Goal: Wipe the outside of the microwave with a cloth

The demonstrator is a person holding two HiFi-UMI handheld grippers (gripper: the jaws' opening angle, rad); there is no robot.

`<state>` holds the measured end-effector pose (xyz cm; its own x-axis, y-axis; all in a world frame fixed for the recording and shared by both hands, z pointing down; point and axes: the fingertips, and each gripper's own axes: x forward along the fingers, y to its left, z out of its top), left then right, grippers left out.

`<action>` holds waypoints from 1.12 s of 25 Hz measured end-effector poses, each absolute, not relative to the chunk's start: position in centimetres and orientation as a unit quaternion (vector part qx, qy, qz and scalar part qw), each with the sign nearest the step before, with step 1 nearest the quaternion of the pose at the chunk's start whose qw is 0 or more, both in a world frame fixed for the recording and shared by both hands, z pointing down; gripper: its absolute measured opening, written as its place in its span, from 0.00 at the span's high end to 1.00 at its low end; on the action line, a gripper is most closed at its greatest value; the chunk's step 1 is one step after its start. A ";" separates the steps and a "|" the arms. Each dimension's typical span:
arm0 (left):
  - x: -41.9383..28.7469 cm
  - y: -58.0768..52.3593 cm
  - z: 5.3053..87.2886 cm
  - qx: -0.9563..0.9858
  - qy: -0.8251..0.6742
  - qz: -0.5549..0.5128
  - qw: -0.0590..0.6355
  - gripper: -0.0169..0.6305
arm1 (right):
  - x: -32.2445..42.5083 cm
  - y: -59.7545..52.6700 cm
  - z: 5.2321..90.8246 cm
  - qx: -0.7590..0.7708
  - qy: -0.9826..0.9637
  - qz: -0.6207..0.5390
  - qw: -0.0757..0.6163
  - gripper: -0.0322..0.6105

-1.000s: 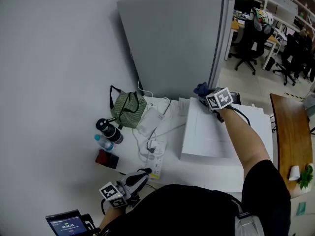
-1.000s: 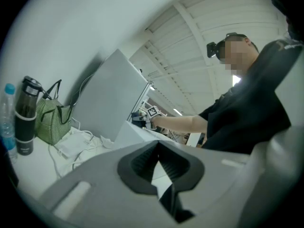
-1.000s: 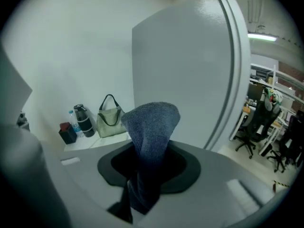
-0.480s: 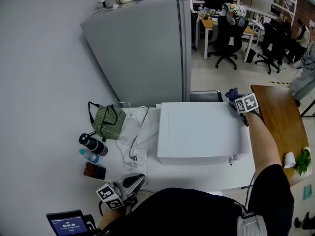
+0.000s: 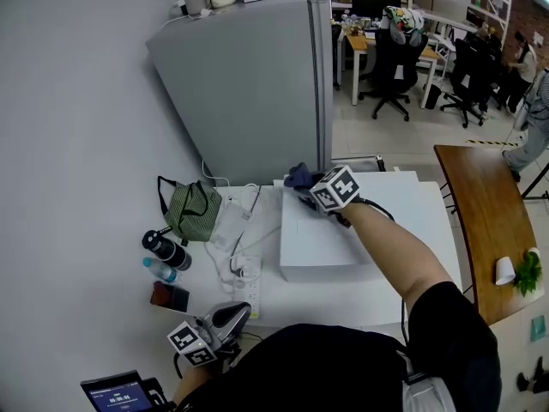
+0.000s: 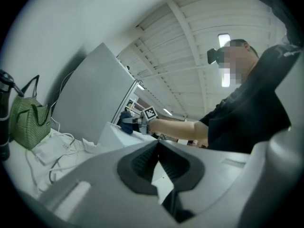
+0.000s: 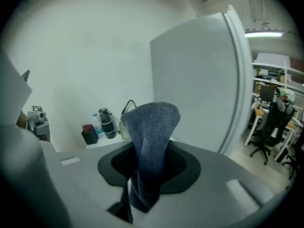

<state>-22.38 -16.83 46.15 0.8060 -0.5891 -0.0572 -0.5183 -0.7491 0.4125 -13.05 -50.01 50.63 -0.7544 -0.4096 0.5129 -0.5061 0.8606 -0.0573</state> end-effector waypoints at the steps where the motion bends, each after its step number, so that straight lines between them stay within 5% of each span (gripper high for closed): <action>1: -22.7 -16.6 46.2 0.931 -0.297 -0.093 0.192 0.97 | -15.8 -49.4 51.3 0.233 -0.932 0.092 0.261 0.78; 8: -24.9 -15.8 46.4 0.927 -0.309 -0.088 0.192 0.97 | -17.9 -49.2 53.8 0.235 -0.915 0.079 0.319 0.78; 21: -18.4 -17.4 45.3 0.950 -0.239 -0.082 0.185 0.97 | 22.9 -49.5 55.4 0.465 -0.807 0.173 0.321 0.78; 24: -18.1 -17.5 45.7 0.949 -0.239 -0.084 0.189 0.97 | 19.6 -49.1 53.0 0.451 -0.828 0.151 0.297 0.78; 28: -18.7 -17.4 45.6 0.949 -0.241 -0.086 0.187 0.97 | -0.2 -46.0 48.7 0.302 -0.914 0.093 0.254 0.78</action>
